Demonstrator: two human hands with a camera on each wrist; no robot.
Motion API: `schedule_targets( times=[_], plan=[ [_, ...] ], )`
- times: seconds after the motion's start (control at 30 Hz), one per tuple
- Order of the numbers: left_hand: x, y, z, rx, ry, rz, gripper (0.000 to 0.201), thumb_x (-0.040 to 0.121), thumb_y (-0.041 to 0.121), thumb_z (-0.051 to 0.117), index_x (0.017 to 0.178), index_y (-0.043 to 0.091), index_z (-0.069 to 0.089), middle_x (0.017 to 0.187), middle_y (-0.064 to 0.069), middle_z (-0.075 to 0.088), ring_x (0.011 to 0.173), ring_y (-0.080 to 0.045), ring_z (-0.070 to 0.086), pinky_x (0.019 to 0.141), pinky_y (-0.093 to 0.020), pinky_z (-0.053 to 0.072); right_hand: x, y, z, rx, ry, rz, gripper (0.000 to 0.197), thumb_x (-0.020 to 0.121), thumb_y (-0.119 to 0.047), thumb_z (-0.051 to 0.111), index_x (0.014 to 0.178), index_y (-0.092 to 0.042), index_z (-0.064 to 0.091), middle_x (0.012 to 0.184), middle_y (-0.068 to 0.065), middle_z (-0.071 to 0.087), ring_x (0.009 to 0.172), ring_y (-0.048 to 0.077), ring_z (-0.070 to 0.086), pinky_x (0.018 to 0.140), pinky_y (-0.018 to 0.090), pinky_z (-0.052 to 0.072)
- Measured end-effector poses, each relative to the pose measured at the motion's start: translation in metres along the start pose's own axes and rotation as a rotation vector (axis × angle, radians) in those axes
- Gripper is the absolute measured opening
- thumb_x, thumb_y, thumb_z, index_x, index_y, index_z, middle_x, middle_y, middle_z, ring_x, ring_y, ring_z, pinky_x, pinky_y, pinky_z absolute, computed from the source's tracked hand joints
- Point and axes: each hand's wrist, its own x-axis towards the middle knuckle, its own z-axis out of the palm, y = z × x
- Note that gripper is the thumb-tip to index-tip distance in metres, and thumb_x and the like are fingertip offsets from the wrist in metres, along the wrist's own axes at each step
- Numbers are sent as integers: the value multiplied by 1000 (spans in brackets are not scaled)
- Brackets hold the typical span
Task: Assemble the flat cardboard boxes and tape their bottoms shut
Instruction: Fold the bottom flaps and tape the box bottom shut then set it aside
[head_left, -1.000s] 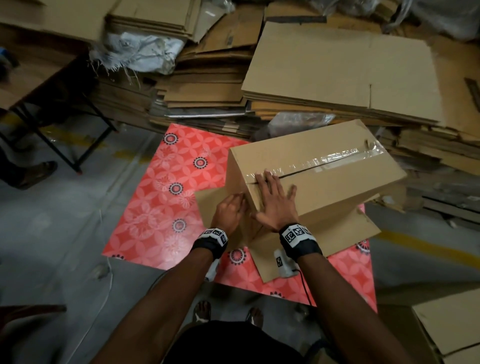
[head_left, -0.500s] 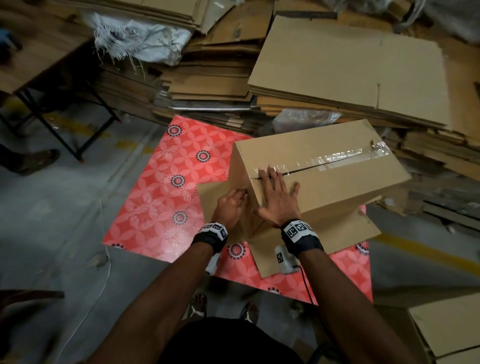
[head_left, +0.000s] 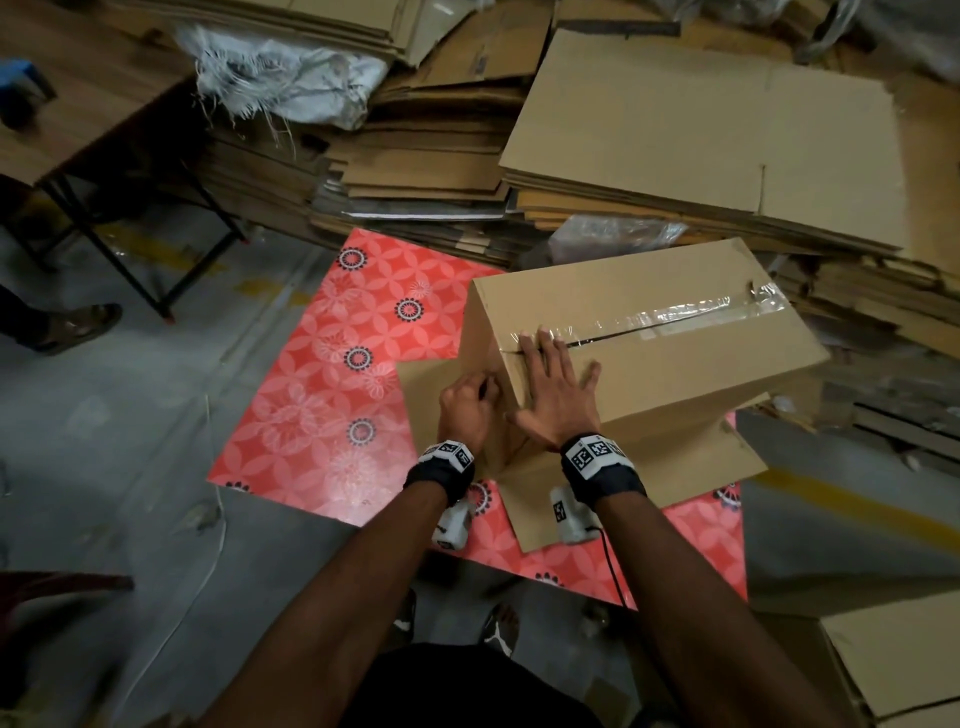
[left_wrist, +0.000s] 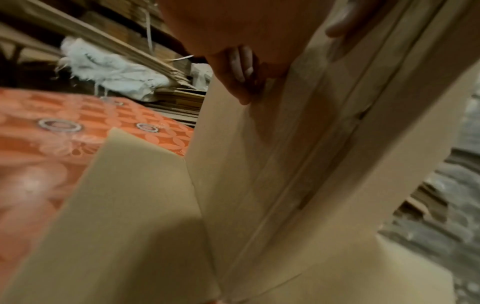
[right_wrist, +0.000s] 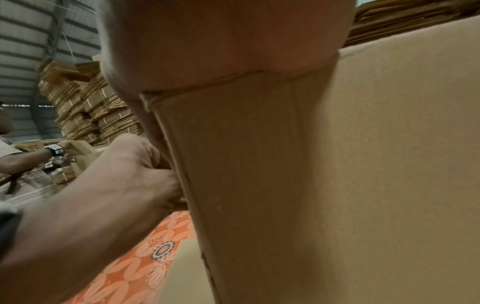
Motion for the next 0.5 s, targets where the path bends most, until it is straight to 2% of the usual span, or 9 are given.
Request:
schedule_targets(
  times=[0.1, 0.17, 0.23, 0.33, 0.43, 0.5],
  plan=[
    [0, 1, 1, -97, 95, -103, 18, 91, 15, 64, 98, 8, 79, 93, -10, 78, 83, -26, 71, 78, -25, 49, -1, 1, 0, 8, 0, -2, 112, 80, -51, 65, 163, -29, -7, 172, 0, -13, 158, 23, -7, 116, 75, 2],
    [-5, 0, -2, -201, 119, -156, 14, 91, 13, 71, 102, 9, 80, 97, -6, 79, 89, -16, 73, 86, -27, 56, 0, 1, 0, 18, 1, -3, 113, 80, -51, 65, 163, -29, -8, 171, 0, -14, 158, 23, -7, 115, 75, 1],
    [-9, -5, -4, -265, 110, -143, 16, 92, 14, 74, 106, 10, 80, 103, -3, 79, 93, -7, 71, 90, -27, 56, 0, 1, 0, 21, 4, -5, 113, 80, -52, 65, 163, -29, -8, 171, 1, -13, 158, 23, -7, 116, 75, 1],
    [-9, -12, -6, -264, 81, -65, 18, 93, 15, 74, 108, 8, 80, 106, -4, 78, 96, -13, 73, 91, -30, 57, -1, 1, 1, 26, 7, -3, 113, 80, -52, 66, 163, -29, -7, 172, 0, -13, 158, 23, -7, 116, 75, 1],
    [-9, -10, -5, -132, 75, 76, 16, 95, 10, 71, 106, 3, 78, 102, -11, 77, 89, -22, 73, 83, -31, 57, -1, 0, 0, 25, 7, -2, 112, 80, -51, 65, 163, -28, -7, 171, 1, -14, 158, 23, -7, 116, 74, 1],
    [-9, -9, -2, -47, 42, 101, 16, 98, 12, 66, 106, 1, 75, 101, -14, 74, 87, -28, 70, 78, -37, 56, 0, 0, 0, 24, 15, -2, 111, 80, -50, 65, 163, -28, -5, 172, 0, -12, 158, 23, -7, 116, 75, 2]
  ],
)
